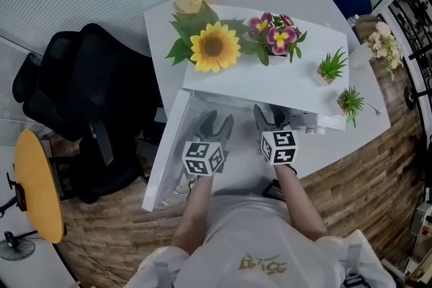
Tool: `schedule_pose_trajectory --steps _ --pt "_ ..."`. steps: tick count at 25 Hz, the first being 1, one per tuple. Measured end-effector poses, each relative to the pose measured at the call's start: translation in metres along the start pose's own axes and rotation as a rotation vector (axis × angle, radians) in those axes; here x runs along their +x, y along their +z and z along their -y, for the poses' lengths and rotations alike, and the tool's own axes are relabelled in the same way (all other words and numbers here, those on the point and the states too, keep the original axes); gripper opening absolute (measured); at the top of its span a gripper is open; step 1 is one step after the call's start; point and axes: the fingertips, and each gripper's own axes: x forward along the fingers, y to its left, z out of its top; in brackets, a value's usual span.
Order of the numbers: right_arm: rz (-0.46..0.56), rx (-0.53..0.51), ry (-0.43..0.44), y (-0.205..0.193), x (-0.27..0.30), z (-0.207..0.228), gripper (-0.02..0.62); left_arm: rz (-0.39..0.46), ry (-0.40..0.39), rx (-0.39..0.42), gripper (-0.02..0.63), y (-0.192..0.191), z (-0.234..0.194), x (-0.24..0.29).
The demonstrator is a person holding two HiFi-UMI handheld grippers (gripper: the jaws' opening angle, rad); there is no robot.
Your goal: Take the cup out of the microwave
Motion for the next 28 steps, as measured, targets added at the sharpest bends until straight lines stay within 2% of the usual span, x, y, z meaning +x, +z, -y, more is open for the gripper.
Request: schedule_pose_trajectory --steps 7,18,23,28 --pt "0.006 0.004 0.003 0.003 0.015 0.007 0.225 -0.018 0.003 -0.016 0.219 -0.007 -0.004 0.006" --pt "0.028 -0.047 0.002 0.010 0.033 0.006 0.304 -0.034 0.005 -0.033 0.219 -0.014 -0.009 0.011" --pt "0.013 -0.066 0.075 0.007 0.038 -0.005 0.299 -0.038 0.004 -0.038 0.219 -0.015 -0.010 0.010" --pt "0.003 -0.099 0.091 0.002 0.033 -0.016 0.252 -0.034 -0.001 -0.042 0.216 -0.014 -0.011 0.010"
